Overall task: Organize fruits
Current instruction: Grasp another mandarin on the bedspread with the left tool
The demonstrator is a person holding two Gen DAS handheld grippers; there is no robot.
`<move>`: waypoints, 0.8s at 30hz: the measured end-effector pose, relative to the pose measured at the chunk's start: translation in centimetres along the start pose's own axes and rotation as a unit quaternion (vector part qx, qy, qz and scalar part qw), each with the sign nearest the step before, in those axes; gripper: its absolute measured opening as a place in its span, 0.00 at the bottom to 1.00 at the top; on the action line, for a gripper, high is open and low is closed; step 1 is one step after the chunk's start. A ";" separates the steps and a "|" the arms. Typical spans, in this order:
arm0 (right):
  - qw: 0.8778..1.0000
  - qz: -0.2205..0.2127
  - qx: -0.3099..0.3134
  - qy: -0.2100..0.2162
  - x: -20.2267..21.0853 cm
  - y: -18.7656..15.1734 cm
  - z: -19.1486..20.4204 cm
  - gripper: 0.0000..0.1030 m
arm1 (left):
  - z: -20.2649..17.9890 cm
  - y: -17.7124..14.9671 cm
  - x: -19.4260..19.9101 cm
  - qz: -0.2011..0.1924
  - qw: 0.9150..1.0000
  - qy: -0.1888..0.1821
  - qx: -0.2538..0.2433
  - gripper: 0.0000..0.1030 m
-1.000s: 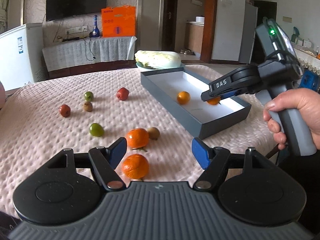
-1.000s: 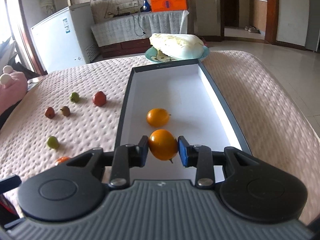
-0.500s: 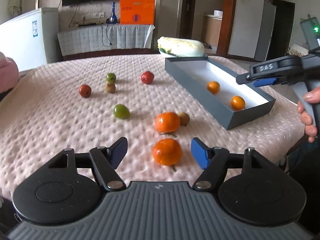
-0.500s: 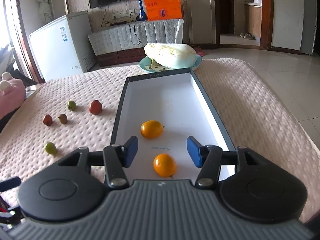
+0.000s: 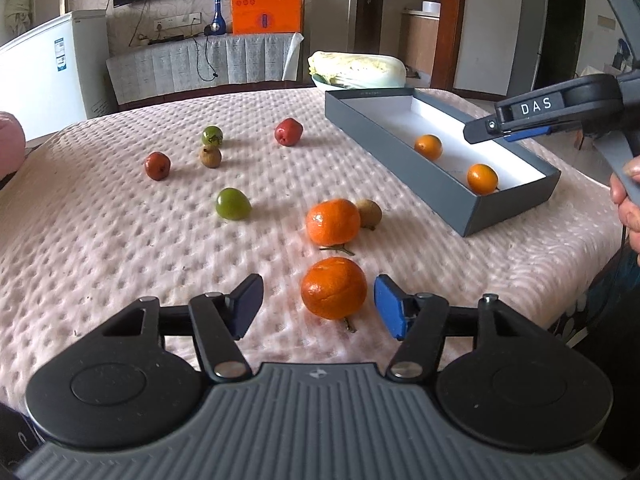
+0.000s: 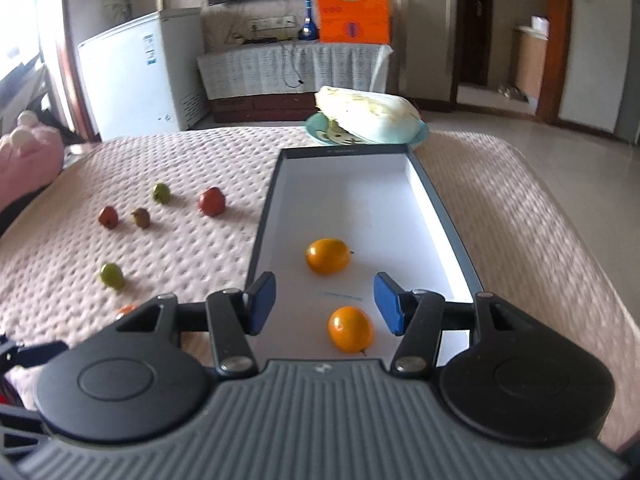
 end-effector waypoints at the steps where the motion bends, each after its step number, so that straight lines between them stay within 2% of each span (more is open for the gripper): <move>1: 1.000 0.000 0.008 0.000 0.0 0.0 0.3 0.55 | 0.0 0.0 -0.1 0.001 1.000 -0.001 0.000 0.65; 18: 1.000 0.001 0.009 0.005 -0.1 -0.1 0.7 0.55 | 0.1 0.1 -1.4 0.011 1.000 0.002 0.008 0.65; 24: 1.000 0.004 0.009 0.011 -0.4 0.1 1.2 0.55 | 0.0 -0.1 -1.9 0.019 1.000 -0.003 0.010 0.57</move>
Point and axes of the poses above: each gripper's, at about its wrist camera, not at the fingertips, and x roughly against the way its jaws point, z to its left, y to its top, the point moved 4 cm from there along -x, roughly the way its jaws point, and after that the axes turned 4 degrees about y, right-handed, at the moved point
